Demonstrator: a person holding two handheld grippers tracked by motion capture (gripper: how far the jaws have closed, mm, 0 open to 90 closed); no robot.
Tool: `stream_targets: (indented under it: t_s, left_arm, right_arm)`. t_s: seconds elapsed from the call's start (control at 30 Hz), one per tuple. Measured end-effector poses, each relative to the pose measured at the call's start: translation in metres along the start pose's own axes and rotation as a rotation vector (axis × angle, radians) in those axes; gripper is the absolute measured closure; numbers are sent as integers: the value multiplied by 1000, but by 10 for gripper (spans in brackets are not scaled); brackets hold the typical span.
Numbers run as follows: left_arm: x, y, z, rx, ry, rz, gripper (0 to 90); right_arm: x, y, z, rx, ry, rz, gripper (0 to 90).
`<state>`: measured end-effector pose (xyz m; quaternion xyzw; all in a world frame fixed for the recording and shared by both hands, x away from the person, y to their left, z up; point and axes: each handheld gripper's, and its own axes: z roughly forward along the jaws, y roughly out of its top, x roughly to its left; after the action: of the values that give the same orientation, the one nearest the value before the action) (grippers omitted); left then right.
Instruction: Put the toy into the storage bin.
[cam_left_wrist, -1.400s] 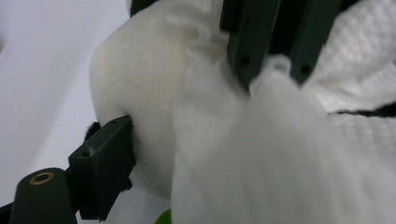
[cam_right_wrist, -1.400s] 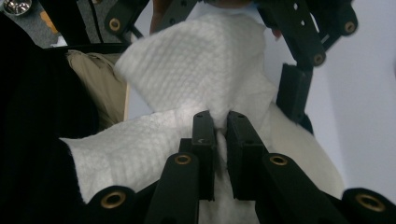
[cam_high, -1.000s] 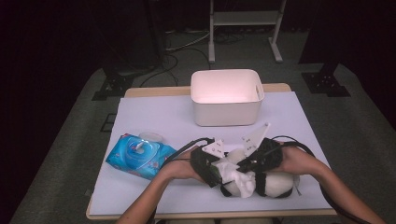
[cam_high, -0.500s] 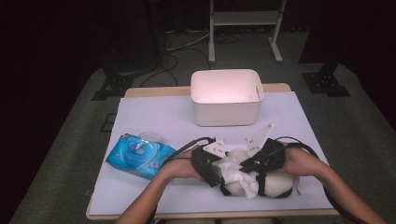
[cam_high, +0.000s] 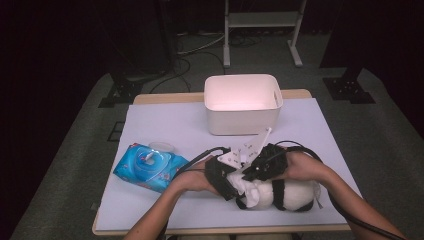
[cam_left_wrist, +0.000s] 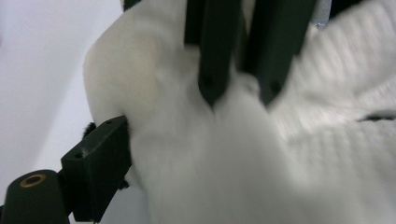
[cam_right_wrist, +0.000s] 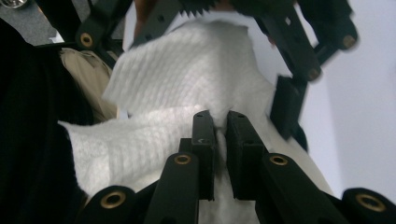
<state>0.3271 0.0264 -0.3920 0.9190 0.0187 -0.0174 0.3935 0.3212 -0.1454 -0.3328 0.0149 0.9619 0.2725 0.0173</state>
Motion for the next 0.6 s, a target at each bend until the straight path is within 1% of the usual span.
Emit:
stream_targets:
  t_s: [0.23,0.27,0.3,0.33,0.43,0.53,0.6]
  left_arm:
    - [0,1,0,6,-1,0,104]
    - [0,1,0,9,-5,0,104]
    - [0,1,0,9,-5,0,105]
    - [0,0,-1,9,-8,-2,105]
    - [0,1,-2,11,-9,-1,105]
    - [1,1,-2,14,-8,3,105]
    - [2,2,-3,13,-7,-2,104]
  right_arm:
    - [-7,-30,-22,-10,-26,77,810]
    - [-8,-34,-26,-4,-33,86,810]
    - [-8,-34,-26,-4,-33,86,810]
    - [-10,-43,-32,5,-44,104,810]
    - [-13,-56,-42,19,-65,137,805]
    - [-16,-67,-51,12,-90,173,799]
    - [-17,-71,-52,2,-91,184,806]
